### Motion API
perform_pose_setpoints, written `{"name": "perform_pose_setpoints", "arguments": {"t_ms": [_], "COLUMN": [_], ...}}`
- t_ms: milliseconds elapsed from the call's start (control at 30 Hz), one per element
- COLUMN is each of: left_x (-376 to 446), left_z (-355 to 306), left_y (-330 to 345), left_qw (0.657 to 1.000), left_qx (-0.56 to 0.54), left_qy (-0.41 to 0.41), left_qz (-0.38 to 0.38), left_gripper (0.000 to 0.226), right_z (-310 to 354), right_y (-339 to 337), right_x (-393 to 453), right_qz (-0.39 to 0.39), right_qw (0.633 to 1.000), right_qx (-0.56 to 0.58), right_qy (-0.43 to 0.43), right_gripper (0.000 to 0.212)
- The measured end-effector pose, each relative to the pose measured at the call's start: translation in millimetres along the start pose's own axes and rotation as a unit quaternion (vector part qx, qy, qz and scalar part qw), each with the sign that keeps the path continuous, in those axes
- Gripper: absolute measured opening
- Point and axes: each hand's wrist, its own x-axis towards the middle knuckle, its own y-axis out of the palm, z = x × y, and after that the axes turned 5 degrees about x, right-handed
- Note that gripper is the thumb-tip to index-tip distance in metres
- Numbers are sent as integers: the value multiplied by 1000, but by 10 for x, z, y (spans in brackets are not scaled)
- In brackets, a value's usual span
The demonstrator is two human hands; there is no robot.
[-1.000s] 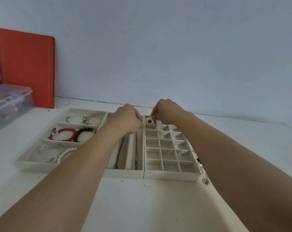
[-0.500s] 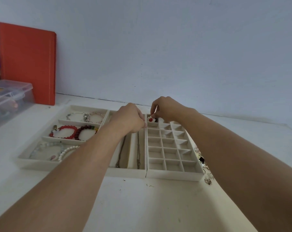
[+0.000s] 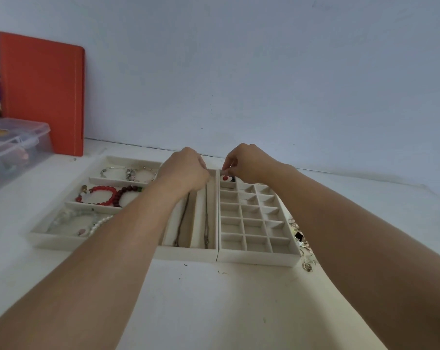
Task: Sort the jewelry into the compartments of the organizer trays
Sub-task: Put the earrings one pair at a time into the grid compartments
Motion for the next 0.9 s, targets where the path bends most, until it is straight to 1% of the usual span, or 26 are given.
{"name": "perform_pose_setpoints", "arguments": {"t_ms": [167, 233, 333, 400, 433, 467, 533, 567, 667, 800, 900], "left_x": [-13, -86, -136, -186, -205, -214, -232, -244, -249, -238, -244], "left_z": [356, 440, 440, 411, 400, 395, 405, 405, 439, 461, 459], "left_y": [-273, -335, -343, -384, -415, -444, -481, -499, -495, -507, -518], "left_qw": [993, 989, 987, 984, 982, 980, 976, 975, 975, 977, 977], "left_qx": [93, 121, 145, 166, 178, 190, 208, 214, 213, 204, 205], "left_qy": [-63, -80, -73, -64, -64, -61, -59, -60, -66, -61, -64], "left_qz": [-44, -38, -20, -9, -8, -10, -19, -24, -17, -6, 0], "left_gripper": [22, 25, 30, 26, 20, 15, 12, 11, 20, 19, 21], "right_z": [139, 181, 210, 254, 279, 297, 331, 341, 375, 411, 439], "right_y": [33, 80, 119, 126, 129, 131, 135, 129, 127, 138, 132], "right_x": [-244, -295, -310, -344, -359, -369, -390, -398, -419, -423, -437], "right_qz": [20, 14, 14, 20, 23, 21, 17, 16, 16, 11, 22], "right_qw": [999, 999, 996, 994, 995, 995, 995, 995, 996, 996, 996], "right_qx": [29, 41, 72, 87, 85, 81, 78, 76, 58, 48, 50], "right_qy": [18, 29, 53, 56, 55, 56, 58, 59, 60, 70, 77], "right_gripper": [10, 12, 19, 23, 24, 26, 29, 31, 36, 38, 37]}}
